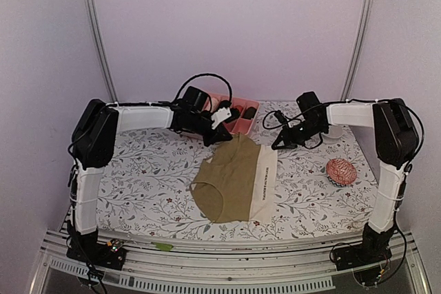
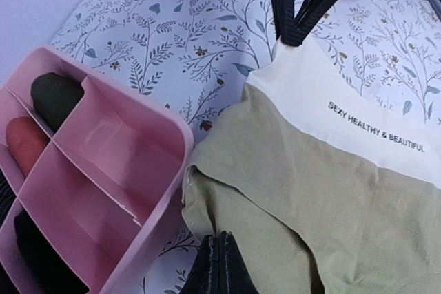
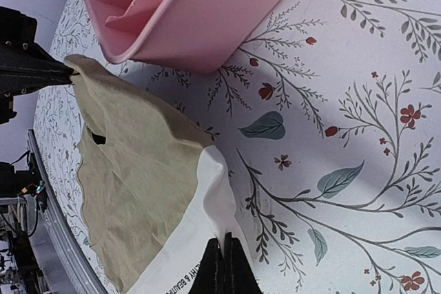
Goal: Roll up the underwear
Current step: Pick up the underwear from the center of the board, then fold the underwear at the center of the board.
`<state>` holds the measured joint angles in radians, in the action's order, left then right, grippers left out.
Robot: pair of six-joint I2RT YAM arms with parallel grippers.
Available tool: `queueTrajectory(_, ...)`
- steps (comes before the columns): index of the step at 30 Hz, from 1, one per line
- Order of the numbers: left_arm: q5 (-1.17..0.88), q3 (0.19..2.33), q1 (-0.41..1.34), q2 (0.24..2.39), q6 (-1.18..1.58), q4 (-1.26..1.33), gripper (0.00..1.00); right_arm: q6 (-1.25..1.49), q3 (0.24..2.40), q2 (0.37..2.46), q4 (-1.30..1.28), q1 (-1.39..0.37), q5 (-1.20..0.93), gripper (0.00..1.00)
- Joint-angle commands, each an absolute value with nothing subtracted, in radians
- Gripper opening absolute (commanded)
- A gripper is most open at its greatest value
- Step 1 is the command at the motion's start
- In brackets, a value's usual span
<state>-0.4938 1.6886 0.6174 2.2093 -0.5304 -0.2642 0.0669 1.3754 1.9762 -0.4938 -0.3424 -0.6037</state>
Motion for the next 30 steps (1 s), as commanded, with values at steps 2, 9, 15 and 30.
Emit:
queueTrajectory(2,-0.550,1.624,0.606,2.163,-0.559,-0.243,0.00,0.062,1.391,1.958,-0.519,-0.349,-0.629,0.00)
queueTrajectory(9,-0.571,1.499,0.605,2.099,-0.601,-0.227,0.00,0.058,1.365,1.912,-0.531,-0.383,-0.657,0.00)
queueTrajectory(15,-0.604,1.376,0.606,2.011,-0.617,-0.212,0.00,0.079,1.257,1.849,-0.514,-0.450,-0.666,0.00)
queueTrajectory(30,-0.701,1.064,0.650,1.799,-0.669,-0.265,0.00,0.163,0.961,1.665,-0.461,-0.565,-0.696,0.00)
